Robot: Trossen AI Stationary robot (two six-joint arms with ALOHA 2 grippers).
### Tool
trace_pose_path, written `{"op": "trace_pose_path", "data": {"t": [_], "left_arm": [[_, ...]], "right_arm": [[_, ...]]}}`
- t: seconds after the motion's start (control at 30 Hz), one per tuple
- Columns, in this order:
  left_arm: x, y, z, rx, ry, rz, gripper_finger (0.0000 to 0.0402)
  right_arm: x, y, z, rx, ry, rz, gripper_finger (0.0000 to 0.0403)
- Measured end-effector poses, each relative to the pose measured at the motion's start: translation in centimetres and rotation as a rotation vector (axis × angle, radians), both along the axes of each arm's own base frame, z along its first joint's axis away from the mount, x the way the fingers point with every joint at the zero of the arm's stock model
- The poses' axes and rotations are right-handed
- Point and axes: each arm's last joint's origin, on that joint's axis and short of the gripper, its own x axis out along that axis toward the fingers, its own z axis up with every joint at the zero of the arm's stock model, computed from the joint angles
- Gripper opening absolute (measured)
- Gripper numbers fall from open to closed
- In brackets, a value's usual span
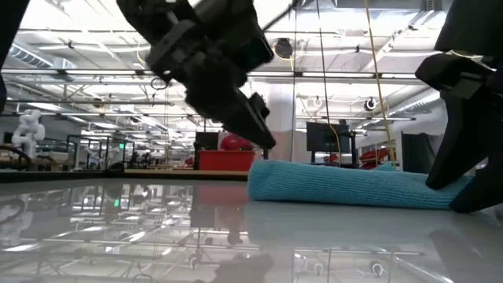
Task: Roll towel
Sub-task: Roll the blue towel
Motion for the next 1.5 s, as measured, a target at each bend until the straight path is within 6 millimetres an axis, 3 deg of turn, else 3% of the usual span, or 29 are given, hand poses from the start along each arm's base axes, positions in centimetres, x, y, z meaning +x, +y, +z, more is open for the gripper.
{"op": "trace_pose_path", "data": {"t": [0.27,0.43,0.67,1.0,1.33,1.5], "left_arm": [[-1.5,-6.6,-0.5,0.435,-0.154,-0.238,0.0149],[-1.5,-8.7,-0.3,0.599,-0.283,-0.258,0.0149],[-1.0,-8.5,-1.8,0.68,-0.286,-0.279,0.0149],[-0.5,-8.2,-3.1,0.761,-0.29,-0.299,0.0149],[-0.1,-7.5,-2.9,0.857,-0.316,-0.277,0.0149],[0.1,-6.5,-4.1,0.86,-0.255,-0.274,0.0149]], "right_arm": [[-0.1,-0.4,0.0,0.031,-0.003,-0.092,0.0107],[-0.1,-0.4,-0.1,0.038,-0.002,-0.095,0.0076],[0.0,-0.5,0.1,0.047,-0.001,-0.099,0.005],[0.0,-0.5,0.1,0.047,-0.005,-0.099,0.005],[0.1,-0.5,0.1,0.067,-0.001,-0.102,0.0051],[0.1,-0.4,0.2,0.074,-0.004,-0.102,0.0051]]}}
